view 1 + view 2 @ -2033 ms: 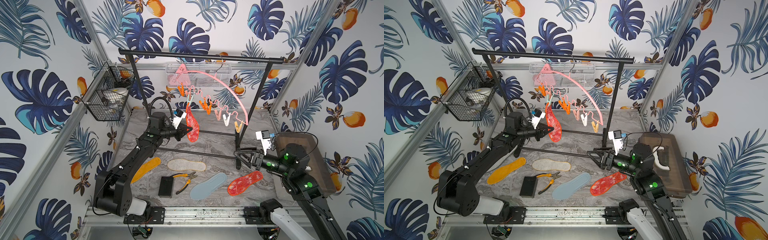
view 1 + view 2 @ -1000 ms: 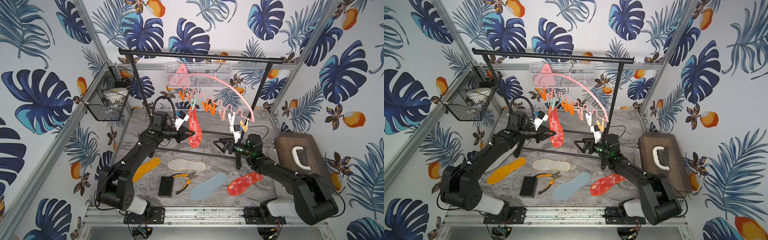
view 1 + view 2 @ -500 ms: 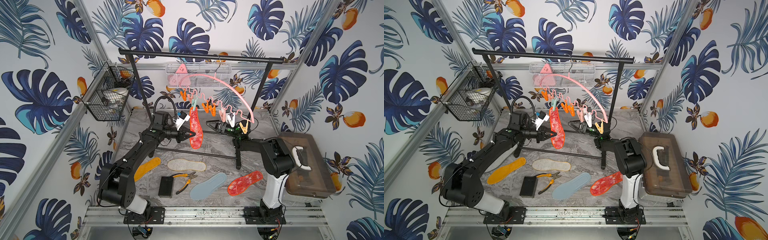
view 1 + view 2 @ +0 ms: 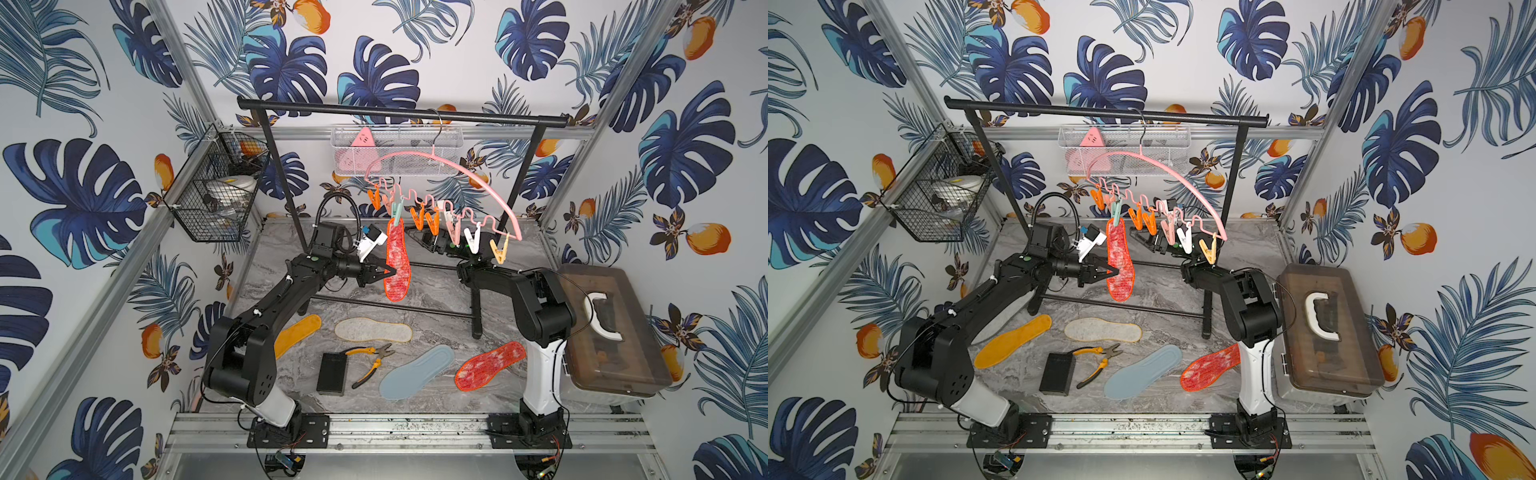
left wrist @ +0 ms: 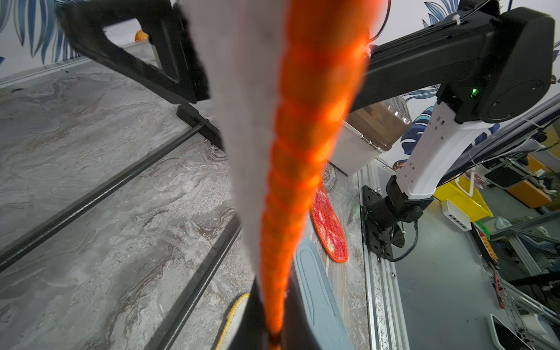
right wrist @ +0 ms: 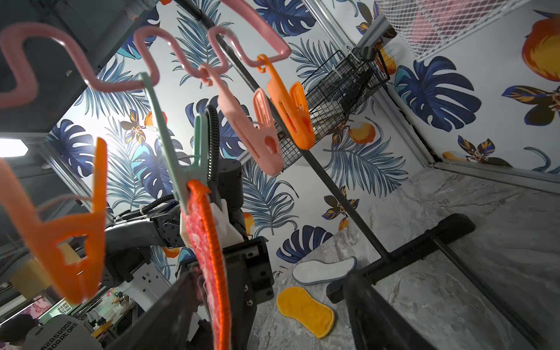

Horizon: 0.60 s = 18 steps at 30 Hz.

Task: Take the shoe insoles off the hanger
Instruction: Remove the insole from the hanger.

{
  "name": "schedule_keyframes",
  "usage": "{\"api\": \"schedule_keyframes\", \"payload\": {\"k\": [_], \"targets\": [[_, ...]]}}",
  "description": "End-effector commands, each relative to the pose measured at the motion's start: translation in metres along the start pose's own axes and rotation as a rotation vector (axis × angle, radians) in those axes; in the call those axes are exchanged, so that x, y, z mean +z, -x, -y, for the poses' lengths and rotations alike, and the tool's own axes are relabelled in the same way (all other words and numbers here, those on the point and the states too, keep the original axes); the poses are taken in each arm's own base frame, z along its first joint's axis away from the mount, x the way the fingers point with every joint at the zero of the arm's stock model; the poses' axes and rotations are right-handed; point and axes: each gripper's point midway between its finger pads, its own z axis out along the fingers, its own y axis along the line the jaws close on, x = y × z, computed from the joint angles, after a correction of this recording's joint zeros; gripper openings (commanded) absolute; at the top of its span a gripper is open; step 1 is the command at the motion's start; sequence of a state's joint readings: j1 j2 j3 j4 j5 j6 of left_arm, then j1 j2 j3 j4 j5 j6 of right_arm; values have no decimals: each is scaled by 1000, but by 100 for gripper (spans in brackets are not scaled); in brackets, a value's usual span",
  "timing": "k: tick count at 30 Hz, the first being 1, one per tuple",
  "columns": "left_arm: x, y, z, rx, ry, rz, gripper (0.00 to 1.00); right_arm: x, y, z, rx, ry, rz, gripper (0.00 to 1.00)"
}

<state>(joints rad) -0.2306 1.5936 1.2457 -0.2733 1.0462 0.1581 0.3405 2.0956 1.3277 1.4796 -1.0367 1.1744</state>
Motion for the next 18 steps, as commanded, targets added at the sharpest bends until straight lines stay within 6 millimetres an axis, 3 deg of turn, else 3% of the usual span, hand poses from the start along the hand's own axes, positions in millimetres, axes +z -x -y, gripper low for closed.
{"api": "schedule_keyframes", "payload": {"k": [1, 10, 18], "targets": [[3, 4, 4, 2, -37, 4, 0, 4, 7, -17, -38, 44, -15, 80], [7, 3, 0, 6, -38, -10, 0, 9, 17, -41, -54, 82, -35, 78], [10, 2, 2, -6, -55, -24, 0, 18, 26, -44, -27, 103, -22, 71]]}}
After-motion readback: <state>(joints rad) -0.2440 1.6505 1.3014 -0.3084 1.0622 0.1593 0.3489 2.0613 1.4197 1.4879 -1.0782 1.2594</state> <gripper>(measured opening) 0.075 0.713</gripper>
